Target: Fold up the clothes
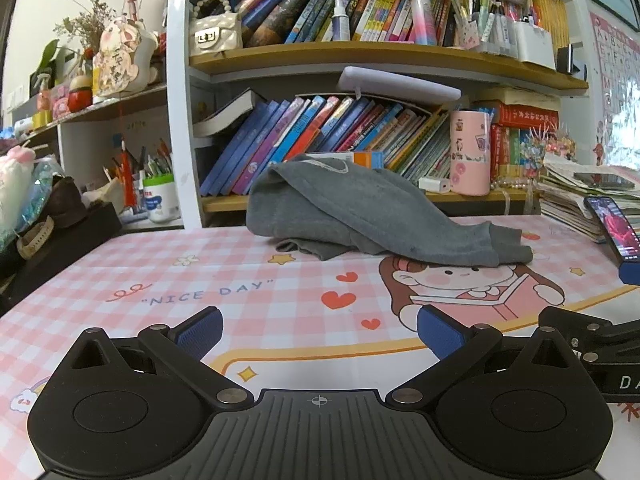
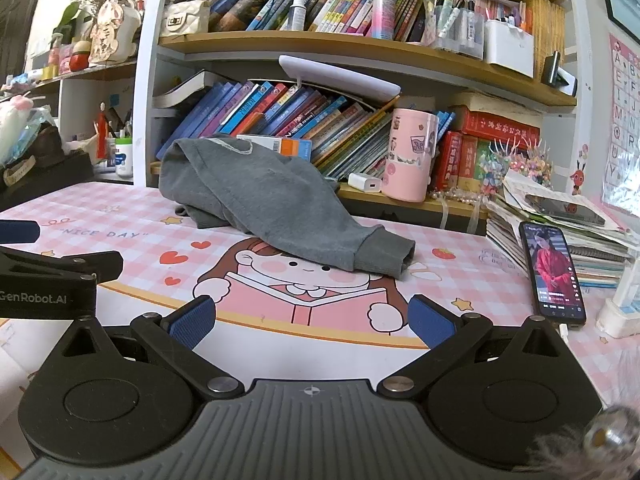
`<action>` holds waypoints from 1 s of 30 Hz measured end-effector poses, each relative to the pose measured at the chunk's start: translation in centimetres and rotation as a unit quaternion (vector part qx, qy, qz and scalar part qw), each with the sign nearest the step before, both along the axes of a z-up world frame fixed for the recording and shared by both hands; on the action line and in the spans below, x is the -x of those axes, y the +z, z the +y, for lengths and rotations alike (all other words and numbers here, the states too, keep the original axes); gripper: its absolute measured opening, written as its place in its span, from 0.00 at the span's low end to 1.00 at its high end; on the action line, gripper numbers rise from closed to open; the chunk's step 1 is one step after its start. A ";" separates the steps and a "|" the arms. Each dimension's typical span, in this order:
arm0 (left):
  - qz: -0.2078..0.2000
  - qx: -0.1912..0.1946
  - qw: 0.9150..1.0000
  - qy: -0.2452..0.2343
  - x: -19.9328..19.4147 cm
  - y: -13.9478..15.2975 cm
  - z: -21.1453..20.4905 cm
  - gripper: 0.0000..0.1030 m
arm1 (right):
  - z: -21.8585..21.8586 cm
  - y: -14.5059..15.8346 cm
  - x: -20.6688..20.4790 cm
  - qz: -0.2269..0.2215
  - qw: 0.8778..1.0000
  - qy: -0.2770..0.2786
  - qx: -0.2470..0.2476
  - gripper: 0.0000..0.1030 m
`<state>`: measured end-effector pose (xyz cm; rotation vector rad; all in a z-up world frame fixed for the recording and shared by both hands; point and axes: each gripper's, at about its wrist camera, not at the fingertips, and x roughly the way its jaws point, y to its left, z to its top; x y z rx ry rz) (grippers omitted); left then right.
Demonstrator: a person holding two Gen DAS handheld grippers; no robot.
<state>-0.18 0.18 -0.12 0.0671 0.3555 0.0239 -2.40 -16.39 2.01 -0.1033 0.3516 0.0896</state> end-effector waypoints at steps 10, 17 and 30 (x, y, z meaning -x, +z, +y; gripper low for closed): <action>0.001 -0.005 1.000 0.001 -0.1 0.1 0.0 1.00 | 0.0 0.0 -0.2 0.005 1.000 -0.004 0.002 1.00; 0.000 0.005 1.000 0.002 0.0 0.0 0.3 1.00 | 0.1 -0.1 -0.3 0.009 1.000 -0.004 0.006 1.00; 0.004 0.017 1.000 -0.022 -1.4 0.7 1.4 1.00 | 1.0 0.1 -1.9 0.026 0.999 0.032 0.027 1.00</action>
